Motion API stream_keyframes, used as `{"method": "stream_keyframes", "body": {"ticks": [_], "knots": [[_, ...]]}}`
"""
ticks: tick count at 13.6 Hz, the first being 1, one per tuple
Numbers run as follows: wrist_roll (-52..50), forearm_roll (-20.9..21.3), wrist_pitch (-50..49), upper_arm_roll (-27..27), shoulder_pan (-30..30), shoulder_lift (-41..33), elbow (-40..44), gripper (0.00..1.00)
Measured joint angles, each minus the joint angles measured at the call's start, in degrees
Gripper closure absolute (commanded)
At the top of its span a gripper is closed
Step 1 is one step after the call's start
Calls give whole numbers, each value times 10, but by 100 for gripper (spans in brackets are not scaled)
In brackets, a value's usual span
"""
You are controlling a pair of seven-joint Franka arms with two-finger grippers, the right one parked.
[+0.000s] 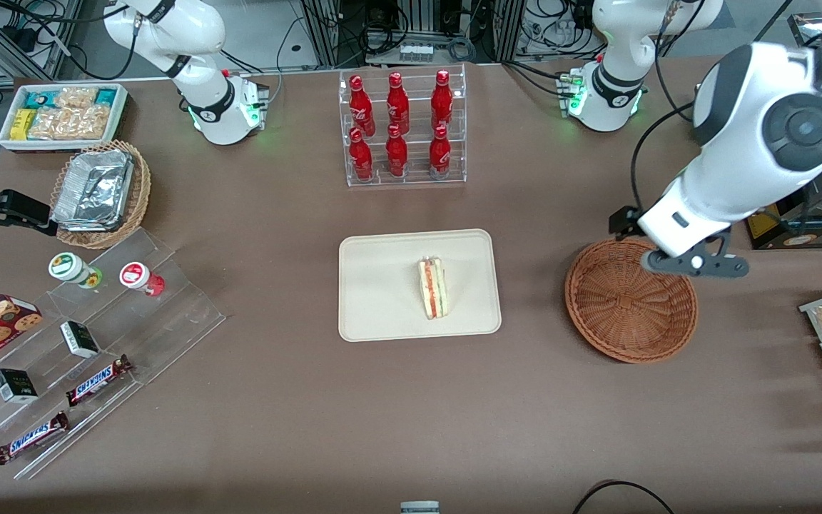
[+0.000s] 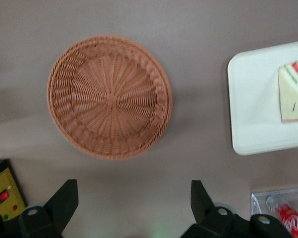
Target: Place sandwich from basket to tray
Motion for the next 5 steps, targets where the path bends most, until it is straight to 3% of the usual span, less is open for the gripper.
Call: {"method": "stream_keyframes", "body": {"ticks": [5], "knots": [[47, -17, -72, 45, 1, -51, -4, 0]]}}
